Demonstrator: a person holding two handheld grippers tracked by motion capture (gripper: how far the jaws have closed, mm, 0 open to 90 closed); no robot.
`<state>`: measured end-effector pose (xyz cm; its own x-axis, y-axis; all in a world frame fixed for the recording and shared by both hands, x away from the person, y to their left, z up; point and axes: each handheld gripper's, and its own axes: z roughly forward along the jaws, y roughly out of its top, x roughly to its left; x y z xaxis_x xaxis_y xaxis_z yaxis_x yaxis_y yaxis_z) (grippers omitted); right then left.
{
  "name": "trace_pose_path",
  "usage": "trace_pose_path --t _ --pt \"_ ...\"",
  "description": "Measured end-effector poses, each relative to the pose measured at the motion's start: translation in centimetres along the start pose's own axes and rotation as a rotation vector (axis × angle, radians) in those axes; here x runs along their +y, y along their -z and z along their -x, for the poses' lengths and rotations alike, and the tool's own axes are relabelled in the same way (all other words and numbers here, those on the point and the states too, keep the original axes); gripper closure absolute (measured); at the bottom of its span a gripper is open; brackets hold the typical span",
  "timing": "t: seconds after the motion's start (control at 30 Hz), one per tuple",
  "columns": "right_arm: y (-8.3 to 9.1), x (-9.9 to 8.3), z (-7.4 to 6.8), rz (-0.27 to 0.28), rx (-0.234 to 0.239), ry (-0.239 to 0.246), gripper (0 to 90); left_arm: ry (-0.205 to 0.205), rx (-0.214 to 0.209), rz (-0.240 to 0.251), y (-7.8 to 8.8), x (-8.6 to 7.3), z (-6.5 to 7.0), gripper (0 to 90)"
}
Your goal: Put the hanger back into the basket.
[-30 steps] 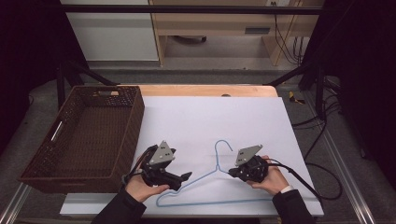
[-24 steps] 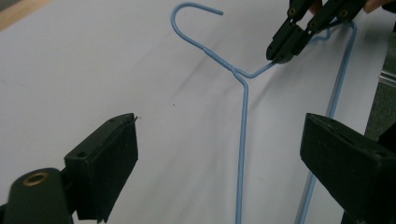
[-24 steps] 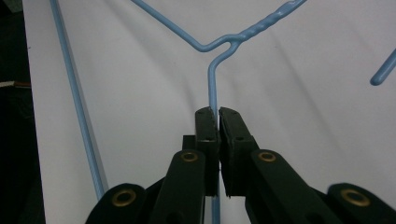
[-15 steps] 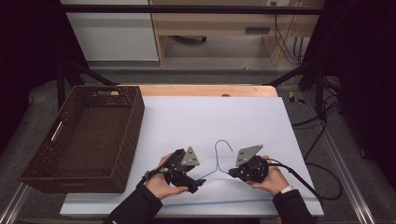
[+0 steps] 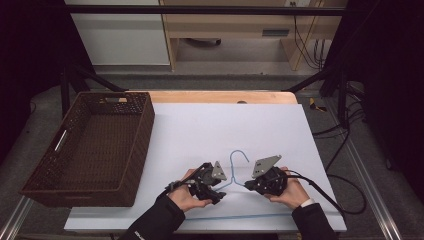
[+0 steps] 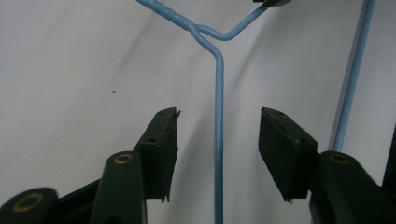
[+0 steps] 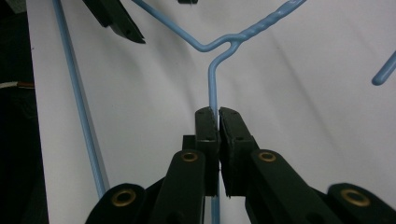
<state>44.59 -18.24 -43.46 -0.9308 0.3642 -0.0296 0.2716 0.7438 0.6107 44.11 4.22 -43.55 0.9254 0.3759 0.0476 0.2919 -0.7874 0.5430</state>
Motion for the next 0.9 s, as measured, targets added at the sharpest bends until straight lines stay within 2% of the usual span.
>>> trace_pose_path --t 0.07,0.13,0.17,0.43,0.53,0.63,0.9 --pt "0.04 -0.01 -0.03 0.0 0.002 -0.005 87.6 -0.006 -0.002 -0.004 -0.28 0.13 0.15 56.1" --pt "0.04 -0.01 -0.02 0.0 0.001 -0.005 87.6 -0.007 0.0 -0.01 -0.47 0.22 0.23 57.9" --pt "0.0 -0.01 0.03 0.002 0.002 0.0 87.6 -0.009 -0.004 -0.015 -0.54 0.24 0.23 62.7" --pt "-0.01 0.01 0.03 0.003 0.004 -0.002 87.6 0.014 0.021 -0.034 -0.94 0.29 0.27 75.8" --pt "0.04 0.02 0.05 0.007 0.007 -0.004 87.6 0.018 0.028 -0.038 -1.03 0.29 0.3 84.6" --pt "0.06 0.02 0.04 0.01 0.01 -0.009 87.6 0.012 0.043 -0.03 -0.97 0.3 0.51 85.5" --pt "0.55 0.08 0.04 0.026 0.021 -0.024 87.2 0.014 0.027 -0.02 -0.29 0.34 0.75 86.6"
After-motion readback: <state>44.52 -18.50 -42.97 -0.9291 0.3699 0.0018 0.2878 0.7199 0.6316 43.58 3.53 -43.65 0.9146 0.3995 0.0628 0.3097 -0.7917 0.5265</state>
